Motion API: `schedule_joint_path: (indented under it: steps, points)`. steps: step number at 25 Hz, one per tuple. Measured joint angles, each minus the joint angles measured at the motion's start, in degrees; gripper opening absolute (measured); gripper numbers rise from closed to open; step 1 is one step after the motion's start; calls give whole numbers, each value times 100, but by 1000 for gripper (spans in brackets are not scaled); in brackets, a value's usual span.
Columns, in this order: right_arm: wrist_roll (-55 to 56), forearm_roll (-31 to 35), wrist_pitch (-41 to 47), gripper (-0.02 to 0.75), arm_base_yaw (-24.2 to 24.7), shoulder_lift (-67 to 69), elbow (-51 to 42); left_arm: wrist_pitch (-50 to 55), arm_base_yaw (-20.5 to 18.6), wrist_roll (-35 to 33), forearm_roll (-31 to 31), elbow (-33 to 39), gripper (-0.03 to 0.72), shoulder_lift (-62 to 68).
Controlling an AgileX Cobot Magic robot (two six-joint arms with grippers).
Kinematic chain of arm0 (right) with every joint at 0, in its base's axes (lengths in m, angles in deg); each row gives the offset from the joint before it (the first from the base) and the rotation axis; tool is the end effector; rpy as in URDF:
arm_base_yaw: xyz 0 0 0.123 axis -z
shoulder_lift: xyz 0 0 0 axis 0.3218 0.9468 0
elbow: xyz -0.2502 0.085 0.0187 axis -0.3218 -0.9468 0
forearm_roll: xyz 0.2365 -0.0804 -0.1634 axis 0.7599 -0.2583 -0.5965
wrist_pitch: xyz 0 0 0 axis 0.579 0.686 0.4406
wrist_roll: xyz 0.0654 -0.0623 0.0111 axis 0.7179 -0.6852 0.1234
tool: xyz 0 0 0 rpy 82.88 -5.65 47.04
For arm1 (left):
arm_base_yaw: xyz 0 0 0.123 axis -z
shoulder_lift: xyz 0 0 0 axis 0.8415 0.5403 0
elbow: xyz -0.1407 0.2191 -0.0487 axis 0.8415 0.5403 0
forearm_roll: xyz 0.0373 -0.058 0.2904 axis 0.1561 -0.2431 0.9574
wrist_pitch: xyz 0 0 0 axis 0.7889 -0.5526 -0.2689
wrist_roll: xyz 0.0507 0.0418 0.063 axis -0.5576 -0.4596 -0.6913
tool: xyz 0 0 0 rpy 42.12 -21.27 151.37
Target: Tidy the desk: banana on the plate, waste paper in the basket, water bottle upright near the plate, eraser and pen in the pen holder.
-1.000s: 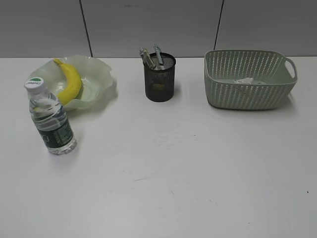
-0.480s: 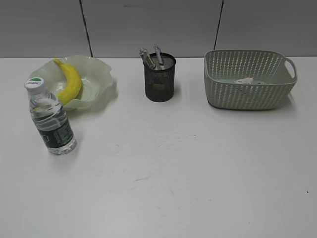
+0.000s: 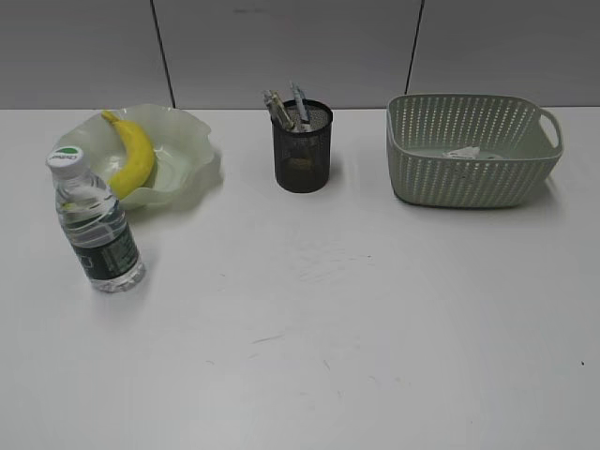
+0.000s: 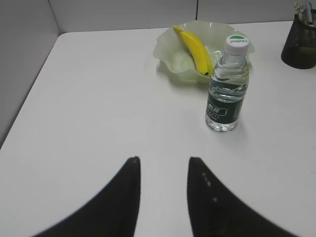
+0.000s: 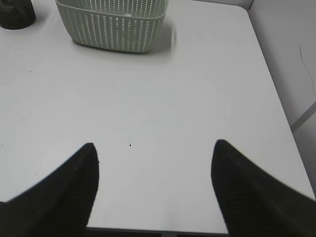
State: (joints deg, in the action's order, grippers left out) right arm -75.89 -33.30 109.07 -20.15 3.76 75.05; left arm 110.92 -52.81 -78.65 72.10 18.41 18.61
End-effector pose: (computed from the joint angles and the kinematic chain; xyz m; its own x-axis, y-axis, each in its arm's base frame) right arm 0.0549 0.0013 0.3048 -0.4148 -0.1242 -0.9014 -0.0718 0.9920 -0.1037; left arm 0.0507 0.0009 0.3128 -0.4103 0.0091 -0.9119 0.0202 0.9998 0.0009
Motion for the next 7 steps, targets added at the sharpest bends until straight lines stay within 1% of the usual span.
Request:
schedule_joint_path:
  steps: [7]
  points:
    - [0,0,0,561,0,0,0,0,0,0,0,0,240,0]
